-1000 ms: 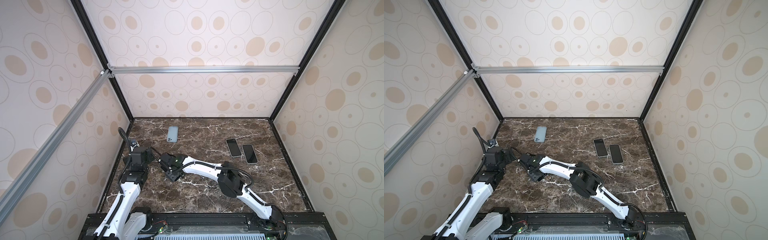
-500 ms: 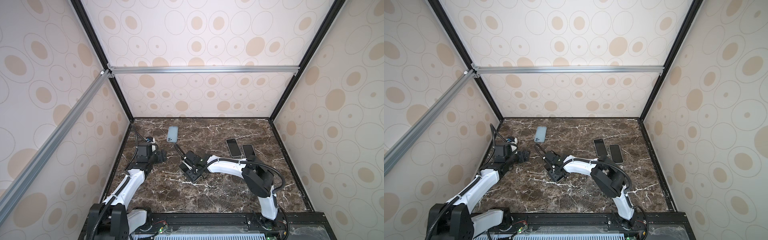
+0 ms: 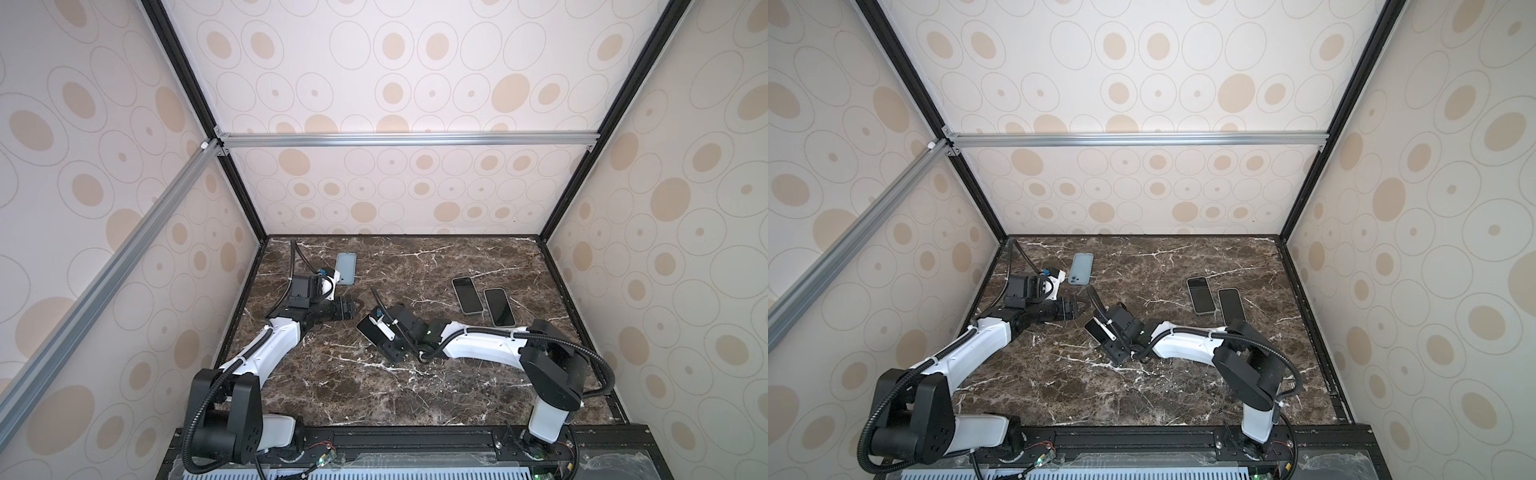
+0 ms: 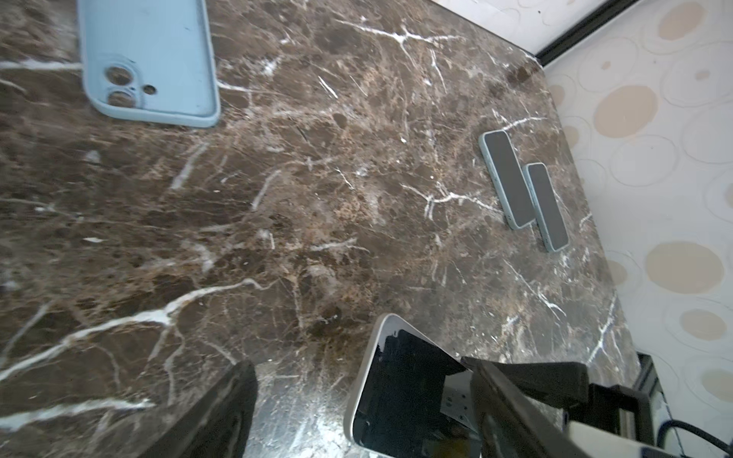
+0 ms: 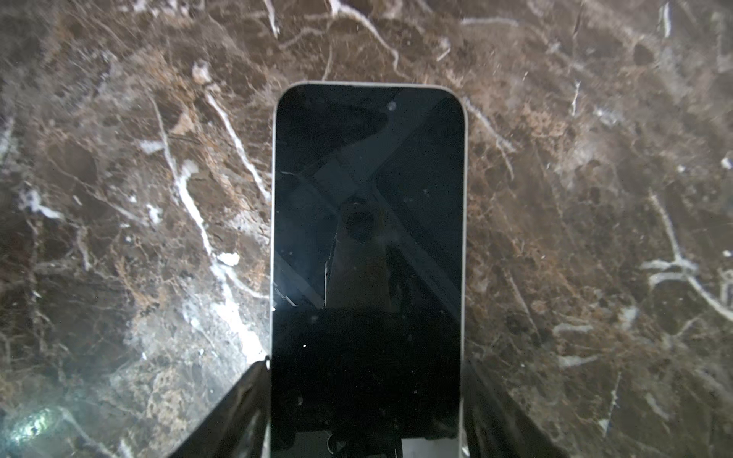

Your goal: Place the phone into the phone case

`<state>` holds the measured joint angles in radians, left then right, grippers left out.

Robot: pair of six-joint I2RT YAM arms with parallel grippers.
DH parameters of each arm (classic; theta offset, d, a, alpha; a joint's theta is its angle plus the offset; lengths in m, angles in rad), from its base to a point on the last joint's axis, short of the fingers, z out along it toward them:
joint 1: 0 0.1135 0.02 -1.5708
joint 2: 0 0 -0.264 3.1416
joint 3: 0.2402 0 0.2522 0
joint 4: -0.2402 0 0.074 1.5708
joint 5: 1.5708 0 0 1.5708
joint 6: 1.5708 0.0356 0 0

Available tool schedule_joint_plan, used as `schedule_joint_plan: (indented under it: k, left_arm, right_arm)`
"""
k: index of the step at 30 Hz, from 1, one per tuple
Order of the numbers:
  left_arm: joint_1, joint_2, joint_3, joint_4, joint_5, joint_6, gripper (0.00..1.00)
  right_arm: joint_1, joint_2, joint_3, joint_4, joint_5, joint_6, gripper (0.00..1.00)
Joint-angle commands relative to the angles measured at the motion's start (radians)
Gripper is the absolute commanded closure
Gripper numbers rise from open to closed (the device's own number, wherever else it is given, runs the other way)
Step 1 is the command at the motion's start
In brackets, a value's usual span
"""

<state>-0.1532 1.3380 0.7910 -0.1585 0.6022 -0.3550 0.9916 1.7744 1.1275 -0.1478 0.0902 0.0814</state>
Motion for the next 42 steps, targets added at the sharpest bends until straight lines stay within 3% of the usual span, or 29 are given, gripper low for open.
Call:
schedule_joint_plan:
  k: [1, 7, 12, 24, 27, 30, 33, 36, 42]
  left_arm:
    - [-0.012, 0.003, 0.044, -0.041, 0.114, -0.020, 0.18]
    - [-0.016, -0.001, 0.055, -0.057, 0.148, -0.042, 0.24]
    - [-0.016, -0.008, 0.060, -0.042, 0.214, -0.067, 0.38]
    - [-0.016, -0.067, 0.026, 0.082, 0.340, -0.176, 1.00]
    - [-0.015, -0.088, 0.022, 0.128, 0.346, -0.220, 1.00]
    - [-0.017, -0.119, 0.019, 0.206, 0.335, -0.290, 1.00]
    - [-0.016, -0.165, 0.022, 0.301, 0.287, -0.365, 1.00]
    - [-0.016, -0.209, 0.028, 0.416, 0.247, -0.441, 1.00]
    - [-0.016, -0.264, 0.036, 0.779, 0.225, -0.631, 1.00]
  right_arm:
    - [-0.005, -0.064, -0.008, 0.103, 0.017, -0.037, 0.46]
    - [-0.004, -0.118, -0.015, 0.123, 0.028, -0.062, 0.46]
    - [-0.004, -0.156, -0.018, 0.127, 0.031, -0.075, 0.46]
    - [-0.004, -0.198, -0.017, 0.144, 0.020, -0.084, 0.47]
    - [-0.004, -0.212, -0.011, 0.142, 0.030, -0.080, 0.42]
    - [-0.005, -0.241, -0.004, 0.146, 0.052, -0.064, 0.17]
    - [-0.014, -0.288, 0.019, 0.138, 0.058, -0.032, 0.06]
    - [-0.059, -0.343, 0.051, 0.118, 0.007, 0.037, 0.00]
    - [-0.250, -0.472, 0.040, 0.185, -0.219, 0.224, 0.01]
